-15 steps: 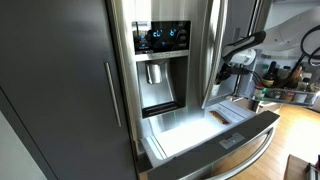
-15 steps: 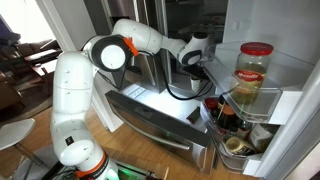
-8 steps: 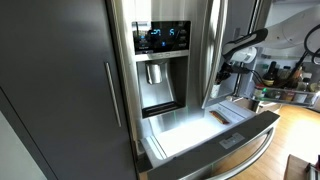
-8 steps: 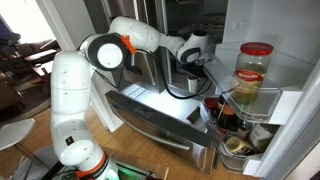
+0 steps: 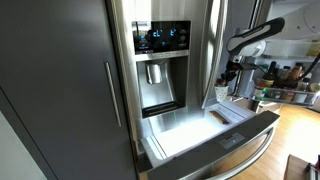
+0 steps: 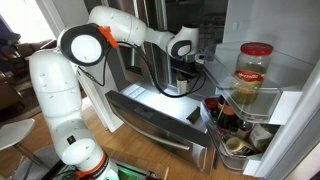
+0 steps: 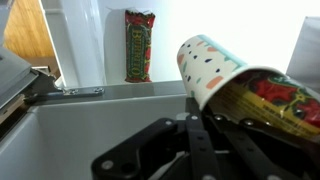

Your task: Take the candy bar out of the cup

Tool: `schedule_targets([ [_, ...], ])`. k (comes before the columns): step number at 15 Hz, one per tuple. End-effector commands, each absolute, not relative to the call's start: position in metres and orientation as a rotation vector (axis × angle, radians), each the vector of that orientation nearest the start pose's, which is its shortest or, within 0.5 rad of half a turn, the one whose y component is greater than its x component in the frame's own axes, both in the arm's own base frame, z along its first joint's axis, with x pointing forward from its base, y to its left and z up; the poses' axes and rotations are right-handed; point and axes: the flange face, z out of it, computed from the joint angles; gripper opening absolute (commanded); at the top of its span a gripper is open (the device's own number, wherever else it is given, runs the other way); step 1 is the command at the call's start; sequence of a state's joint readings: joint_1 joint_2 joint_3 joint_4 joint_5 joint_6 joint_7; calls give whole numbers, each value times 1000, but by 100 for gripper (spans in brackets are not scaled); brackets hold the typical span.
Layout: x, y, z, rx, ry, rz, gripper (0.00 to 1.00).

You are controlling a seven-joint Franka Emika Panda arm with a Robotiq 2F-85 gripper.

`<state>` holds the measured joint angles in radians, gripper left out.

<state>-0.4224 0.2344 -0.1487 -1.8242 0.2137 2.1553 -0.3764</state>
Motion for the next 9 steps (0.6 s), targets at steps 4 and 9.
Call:
schedule_targets([
  [4, 490, -275, 412, -3007, 395, -154, 1],
  [9, 498, -277, 409, -2994, 380, -148, 4],
])
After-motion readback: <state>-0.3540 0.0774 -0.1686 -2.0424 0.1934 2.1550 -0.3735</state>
